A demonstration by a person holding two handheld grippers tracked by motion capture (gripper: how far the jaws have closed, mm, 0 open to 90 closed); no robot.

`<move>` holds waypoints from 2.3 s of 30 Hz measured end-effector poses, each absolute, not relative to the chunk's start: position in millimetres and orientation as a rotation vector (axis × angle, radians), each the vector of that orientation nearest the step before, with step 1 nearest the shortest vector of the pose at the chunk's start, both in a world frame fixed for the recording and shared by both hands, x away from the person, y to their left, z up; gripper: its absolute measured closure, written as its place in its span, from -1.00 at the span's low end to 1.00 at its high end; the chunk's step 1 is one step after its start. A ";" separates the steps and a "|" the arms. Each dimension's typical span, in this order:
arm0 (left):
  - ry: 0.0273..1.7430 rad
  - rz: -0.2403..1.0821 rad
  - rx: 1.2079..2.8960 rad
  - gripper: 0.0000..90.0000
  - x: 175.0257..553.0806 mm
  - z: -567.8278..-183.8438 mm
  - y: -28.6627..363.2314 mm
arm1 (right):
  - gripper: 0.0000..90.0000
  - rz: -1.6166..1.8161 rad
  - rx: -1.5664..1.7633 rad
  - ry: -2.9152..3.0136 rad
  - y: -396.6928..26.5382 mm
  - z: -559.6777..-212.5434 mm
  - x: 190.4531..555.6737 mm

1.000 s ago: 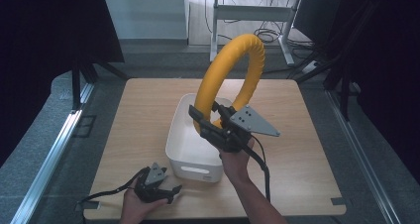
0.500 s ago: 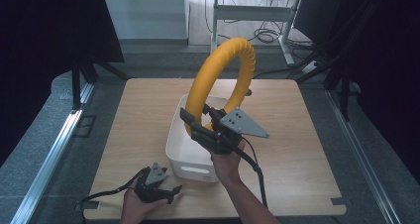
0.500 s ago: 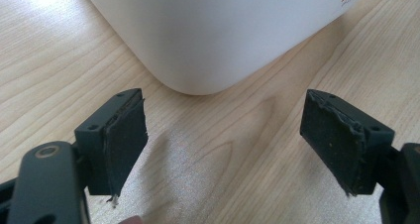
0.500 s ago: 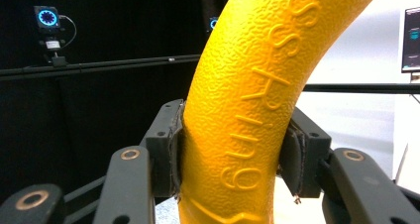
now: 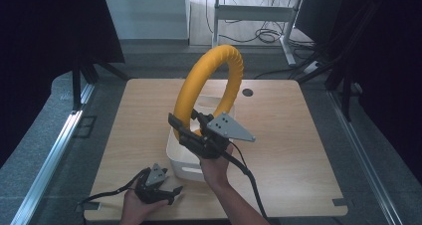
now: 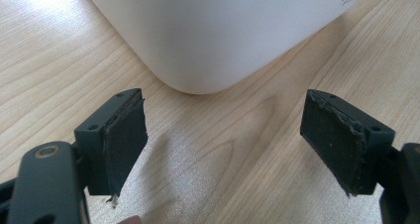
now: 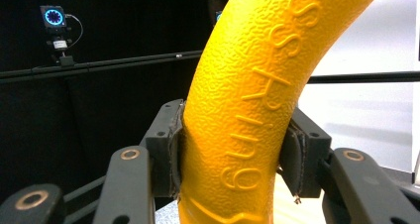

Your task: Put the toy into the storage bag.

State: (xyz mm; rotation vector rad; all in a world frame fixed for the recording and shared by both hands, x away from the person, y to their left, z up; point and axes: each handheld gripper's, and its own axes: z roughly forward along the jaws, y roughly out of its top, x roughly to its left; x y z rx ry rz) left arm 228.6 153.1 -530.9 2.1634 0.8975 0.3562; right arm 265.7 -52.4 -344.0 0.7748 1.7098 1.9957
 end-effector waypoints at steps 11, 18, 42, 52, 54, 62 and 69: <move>0.902 0.357 2.168 -0.59 228.9 -531.8 152.4 | 0.10 2.002 0.824 1.708 -44.8 -354.8 267.0; 0.896 0.356 2.176 -0.60 229.1 -531.7 152.8 | 0.10 2.001 0.843 1.713 -37.9 -362.7 266.7; 0.899 0.353 2.177 -0.60 229.6 -533.1 151.8 | 0.10 2.003 0.930 1.707 -33.7 -383.4 272.4; 0.897 0.351 2.179 -0.60 229.7 -533.4 151.6 | 0.10 1.994 0.945 1.711 -32.6 -390.3 272.2; 0.897 0.352 2.180 -0.60 229.7 -533.5 151.6 | 0.10 1.994 0.945 1.707 -32.5 -390.8 271.8; 0.897 0.350 2.179 -0.60 229.6 -533.6 151.5 | 0.10 1.997 0.975 1.726 -30.4 -398.2 270.0; 0.898 0.350 2.182 -0.60 229.6 -533.9 151.3 | 0.10 1.991 0.989 1.737 -28.8 -403.5 269.7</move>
